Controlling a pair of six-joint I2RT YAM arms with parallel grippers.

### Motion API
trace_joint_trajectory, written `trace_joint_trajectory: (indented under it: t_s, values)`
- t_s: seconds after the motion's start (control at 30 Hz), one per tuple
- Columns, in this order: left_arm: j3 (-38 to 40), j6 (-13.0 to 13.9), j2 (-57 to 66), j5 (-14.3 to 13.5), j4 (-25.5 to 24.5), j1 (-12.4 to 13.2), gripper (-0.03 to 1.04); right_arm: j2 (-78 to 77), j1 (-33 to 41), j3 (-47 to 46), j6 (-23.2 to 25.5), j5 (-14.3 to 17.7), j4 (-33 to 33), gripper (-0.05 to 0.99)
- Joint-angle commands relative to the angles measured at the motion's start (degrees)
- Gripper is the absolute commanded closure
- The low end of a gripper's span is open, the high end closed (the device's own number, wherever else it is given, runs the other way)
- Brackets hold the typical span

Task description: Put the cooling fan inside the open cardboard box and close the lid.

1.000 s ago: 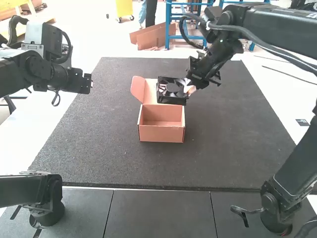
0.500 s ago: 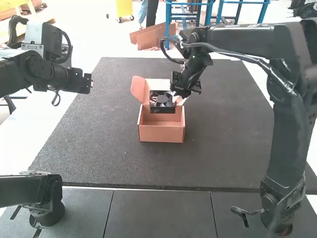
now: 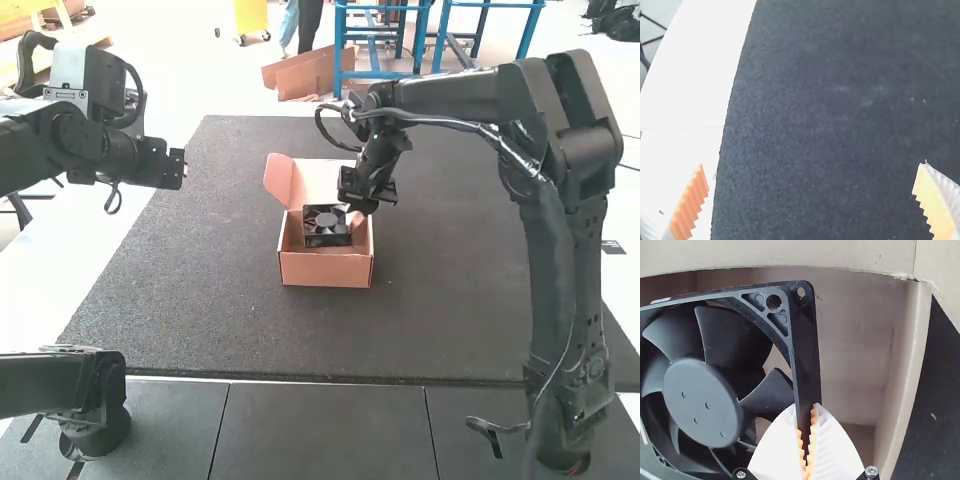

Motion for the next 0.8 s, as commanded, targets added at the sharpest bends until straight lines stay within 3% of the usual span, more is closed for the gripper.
trace_joint_trajectory:
  t_s: [0.0, 0.03, 0.13, 0.23, 0.43, 0.57, 0.7, 0.77]
  values:
    - [3.5, 0.4, -0.8, -0.3, 0.4, 0.0, 0.04, 0.6, 0.6, 1.6, -1.8, 1.3, 0.1, 0.95]
    - [3.7, 0.5, -0.8, -0.3, 0.4, 0.0, 0.04, 1.0, 0.6, 1.7, -1.8, 1.1, 0.2, 0.93]
    - [4.2, 0.5, -0.8, -0.3, 0.5, 0.0, 0.04, 2.0, 0.6, 3.0, -1.8, 0.4, 0.0, 0.61]
    - [4.1, 0.6, -0.8, 0.4, 1.2, 0.0, 0.04, 2.0, 0.3, 4.7, -2.0, -2.3, -0.7, 0.39]
    - [2.9, 0.6, -0.2, 1.9, 3.5, 0.0, 0.04, 1.6, -0.5, 13.9, -3.5, -7.5, -5.5, 0.28]
    - [1.6, 1.0, 1.1, 2.3, 5.1, -0.6, 0.04, 1.0, -1.8, 18.3, -3.4, -10.2, -7.3, 0.02]
    - [0.1, 1.0, 2.5, 3.4, 7.5, -1.6, 0.04, -4.1, -2.5, 17.9, -5.5, -6.4, -7.6, 0.02]
    - [-0.5, 1.7, 3.6, 3.5, 9.2, -2.4, 0.04, -5.8, -3.1, 16.8, -6.2, -6.4, -7.4, 0.02]
